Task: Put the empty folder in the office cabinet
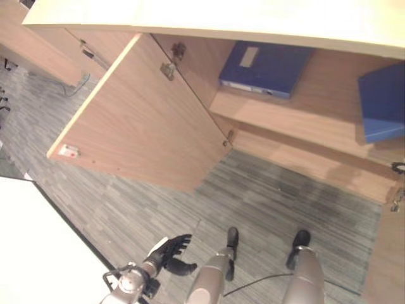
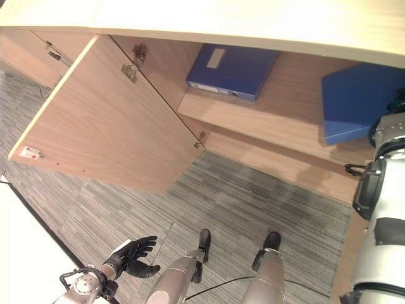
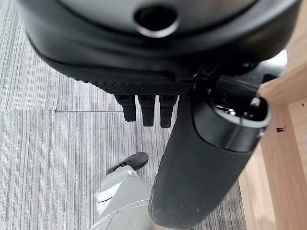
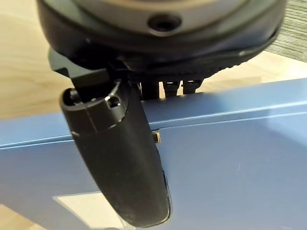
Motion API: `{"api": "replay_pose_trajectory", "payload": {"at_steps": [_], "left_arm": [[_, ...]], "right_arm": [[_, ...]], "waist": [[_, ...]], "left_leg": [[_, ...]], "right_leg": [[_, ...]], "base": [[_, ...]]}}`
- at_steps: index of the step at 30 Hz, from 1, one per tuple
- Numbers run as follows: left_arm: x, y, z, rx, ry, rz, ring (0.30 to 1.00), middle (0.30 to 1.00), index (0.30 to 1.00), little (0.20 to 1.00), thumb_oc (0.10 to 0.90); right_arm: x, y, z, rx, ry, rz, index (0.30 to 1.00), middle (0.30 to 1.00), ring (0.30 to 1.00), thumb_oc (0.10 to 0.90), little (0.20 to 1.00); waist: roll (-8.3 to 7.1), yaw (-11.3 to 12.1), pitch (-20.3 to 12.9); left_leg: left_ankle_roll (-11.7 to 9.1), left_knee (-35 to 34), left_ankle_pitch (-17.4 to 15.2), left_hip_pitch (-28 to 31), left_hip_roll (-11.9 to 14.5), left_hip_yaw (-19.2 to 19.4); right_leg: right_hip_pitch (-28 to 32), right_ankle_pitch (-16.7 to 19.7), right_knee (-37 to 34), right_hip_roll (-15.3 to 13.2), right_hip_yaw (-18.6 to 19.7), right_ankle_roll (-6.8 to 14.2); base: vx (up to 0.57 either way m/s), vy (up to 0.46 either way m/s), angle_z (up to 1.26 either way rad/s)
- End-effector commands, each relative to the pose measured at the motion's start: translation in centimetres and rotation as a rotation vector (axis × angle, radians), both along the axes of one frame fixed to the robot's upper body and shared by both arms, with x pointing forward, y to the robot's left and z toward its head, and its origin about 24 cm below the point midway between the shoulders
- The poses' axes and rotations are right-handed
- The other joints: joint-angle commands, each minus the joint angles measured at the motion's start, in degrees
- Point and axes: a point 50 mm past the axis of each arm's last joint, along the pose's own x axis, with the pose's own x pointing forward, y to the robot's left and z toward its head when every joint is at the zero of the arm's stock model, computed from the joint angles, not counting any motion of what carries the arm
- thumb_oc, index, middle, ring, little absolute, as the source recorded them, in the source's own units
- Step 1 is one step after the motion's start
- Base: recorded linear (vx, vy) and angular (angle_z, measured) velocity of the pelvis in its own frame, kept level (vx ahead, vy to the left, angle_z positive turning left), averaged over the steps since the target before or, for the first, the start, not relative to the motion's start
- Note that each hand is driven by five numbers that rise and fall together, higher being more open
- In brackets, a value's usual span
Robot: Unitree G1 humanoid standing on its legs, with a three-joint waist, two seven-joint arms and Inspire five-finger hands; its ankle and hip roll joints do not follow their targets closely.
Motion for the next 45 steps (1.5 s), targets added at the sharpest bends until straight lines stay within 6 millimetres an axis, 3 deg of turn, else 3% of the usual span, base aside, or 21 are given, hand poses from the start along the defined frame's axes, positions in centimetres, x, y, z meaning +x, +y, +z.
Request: {"api": "replay_pose_trajectory", "payload": {"at_steps": [1, 7, 14, 17, 21, 25, 29, 33, 35, 36, 37, 39, 40, 41, 43, 45], "left_arm": [[0.1, 3.5, 0.7, 0.072, -0.02, 0.107, 0.9, 0.9, 0.9, 0.9, 0.8], [0.7, 2.6, 0.7, 0.037, -0.04, 0.117, 0.9, 0.9, 0.9, 0.9, 0.8], [0.7, 2.1, 0.4, 0.026, -0.043, 0.122, 0.9, 0.9, 0.9, 0.9, 0.8], [0.8, 1.9, 0.4, 0.028, -0.047, 0.118, 0.9, 0.9, 0.9, 0.9, 0.8], [1.0, 1.9, 0.4, 0.021, -0.056, 0.128, 0.9, 0.9, 0.9, 0.9, 0.8], [1.6, 1.5, 1.0, -0.013, -0.092, 0.127, 0.9, 0.9, 0.9, 0.9, 0.8], [2.0, 1.8, 1.4, -0.023, -0.115, 0.14, 0.9, 0.9, 0.9, 0.9, 0.8], [2.1, 2.7, 1.8, -0.013, -0.119, 0.16, 0.9, 0.9, 0.9, 0.9, 0.8], [2.4, 3.1, 2.1, -0.01, -0.131, 0.175, 0.9, 0.9, 0.9, 0.9, 0.8], [2.9, 3.5, 2.5, -0.01, -0.152, 0.197, 0.9, 0.9, 0.9, 0.9, 0.8], [2.9, 3.5, 2.5, -0.009, -0.149, 0.202, 0.9, 0.9, 0.9, 0.9, 0.8], [2.8, 3.5, 2.4, -0.004, -0.14, 0.198, 0.9, 0.9, 0.9, 0.9, 0.8], [2.6, 3.5, 2.2, 0.001, -0.126, 0.197, 0.9, 0.9, 0.9, 0.9, 0.8], [2.2, 3.4, 1.9, -0.006, -0.114, 0.198, 0.9, 0.9, 0.9, 0.9, 0.8], [1.6, 3.4, 1.5, 0.006, -0.095, 0.187, 0.9, 0.9, 0.9, 0.9, 0.8], [0.5, 3.8, 1.1, 0.018, -0.07, 0.189, 0.9, 0.9, 0.9, 0.9, 0.8]], "right_arm": [[-1.4, -1.5, 5.3, -0.143, -0.142, -0.064, 0.9, 0.9, 0.9, 0.8, 0.9], [-0.2, -0.4, 3.9, -0.108, -0.122, -0.038, 0.9, 0.9, 0.9, 0.8, 0.9], [1.0, 0.9, 3.9, -0.112, -0.141, 0.02, 0.9, 0.9, 0.9, 0.8, 0.9], [2.3, 2.4, 4.2, -0.155, -0.162, 0.097, 0.9, 0.9, 0.9, 0.8, 0.9], [3.0, 3.3, 4.7, -0.186, -0.234, 0.132, 0.9, 0.9, 0.9, 0.8, 0.9], [3.3, 3.9, 5.4, -0.192, -0.445, 0.111, 0.9, 0.9, 0.9, 0.8, 0.9], [2.7, 3.2, 5.1, -0.191, -0.489, 0.069, 0.9, 0.9, 0.9, 0.8, 0.9], [2.1, 2.3, 4.5, -0.169, -0.494, 0.025, 0.9, 0.9, 0.9, 0.8, 0.9], [2.2, 2.4, 4.4, -0.169, -0.5, 0.021, 0.9, 0.9, 0.9, 0.8, 0.9], [2.0, 2.1, 4.3, -0.16, -0.491, 0.005, 0.9, 0.9, 0.9, 0.8, 0.9], [1.9, 2.0, 4.1, -0.156, -0.486, -0.008, 0.9, 0.9, 0.9, 0.8, 0.9], [1.9, 2.0, 3.9, -0.152, -0.485, -0.01, 0.9, 0.9, 0.9, 0.8, 0.9], [1.9, 1.9, 3.4, -0.147, -0.481, -0.017, 0.9, 0.9, 0.9, 0.8, 0.9], [2.1, 2.1, 2.7, -0.153, -0.467, -0.006, 0.9, 0.9, 0.9, 0.8, 0.9], [2.2, 2.2, 1.6, -0.159, -0.423, -0.002, 0.9, 0.9, 0.9, 0.8, 0.9], [2.4, 2.4, 1.1, -0.142, -0.429, 0.001, 0.9, 0.9, 0.9, 0.8, 0.9]], "waist": [[0.5, 1.76, -1.27], [0.55, 1.55, -0.88], [0.69, 1.31, -0.61], [0.76, 1.41, -0.36], [0.86, 1.54, -0.22], [1.75, 1.41, 0.38], [1.99, 1.61, 0.57], [1.1, 1.51, 0.85], [-0.39, 1.71, 2.61], [-2.45, 2.73, 5.27], [-2.96, 3.13, 5.43], [-2.71, 3.55, 5.08], [-2.58, 4.55, 5.04], [-0.99, 6.83, 5.74], [-1.93, 9.5, 6.83], [-2.1, 11.52, 5.62]], "left_leg": [[0.02, -0.59, -4.03, -0.44, 0.11, -0.47], [0.36, -1.05, -3.89, -0.31, 0.32, -0.49], [0.52, -1.91, -3.65, 0.28, 0.38, -0.06], [0.65, -1.67, -3.86, 0.5, 0.38, 0.09], [0.71, -1.74, -3.88, 0.61, 0.26, -0.02], [0.69, -1.55, -3.99, 0.64, -0.02, 0.01], [0.59, -0.85, -4.29, 0.56, -0.13, -0.12], [-0.32, 3.49, -5.87, -0.13, 0.22, -0.13], [-1.05, 11.61, -5.48, -3.88, 0.44, -0.38], [-1.72, 21.78, -2.44, -9.97, -0.18, -2.67], [-1.34, 22.44, -2.81, -11.97, -0.67, -3.28], [-0.97, 19.69, -3.18, -12.64, -0.62, -3.41], [-0.87, 16.42, -1.27, -13.43, -0.77, -2.92], [-0.7, 9.78, 3.91, -17.09, -1.44, -2.61], [-1.16, 3.82, 5.25, -19.69, -2.29, -3.0], [-0.24, 0.85, 5.05, -16.62, -2.37, -4.79]], "right_leg": [[7.38, -9.28, -1.5, 3.07, 0.8, 4.34], [7.13, -9.06, -1.71, 3.43, 1.21, 4.43], [7.07, -8.65, -1.96, 3.35, 1.74, 4.61], [7.32, -8.52, -1.92, 3.33, 1.9, 4.58], [7.41, -8.36, -2.08, 3.3, 1.94, 4.67], [7.25, -8.4, -1.77, 3.13, 2.2, 4.83], [7.13, -8.53, -1.44, 2.98, 2.47, 4.81], [7.98, -10.06, -1.08, 3.74, 3.21, 3.9], [9.79, -10.98, -2.15, 4.32, 3.46, 2.28], [10.47, -11.54, -1.79, 4.67, 3.65, 0.44], [11.03, -12.1, -1.52, 5.27, 3.25, 0.2], [11.53, -13.27, -0.72, 6.23, 2.79, 0.34], [13.36, -14.09, -0.96, 7.44, 2.38, 0.44], [16.07, -15.51, -1.05, 11.04, 2.13, 0.66], [19.62, -17.39, -1.71, 12.31, 3.6, 0.89], [21.4, -18.7, -1.97, 13.67, 4.98, 1.27]], "base": [[0.0, 0.0, 0.0], [-0.01, -0.002, -0.05], [0.0, 0.005, -0.01], [0.0, 0.001, -0.01], [0.0, 0.0, 0.0], [0.0, 0.0, 0.0], [0.0, -0.011, 0.01], [0.0, -0.098, 0.05], [-0.1, -0.283, 0.01], [-0.1, -0.407, 0.15], [0.04, -0.333, 0.26], [0.16, -0.095, 0.13], [0.35, -0.064, -0.07], [0.45, -0.137, -0.02], [0.43, -0.136, -0.25], [0.34, -0.002, -0.94]]}}
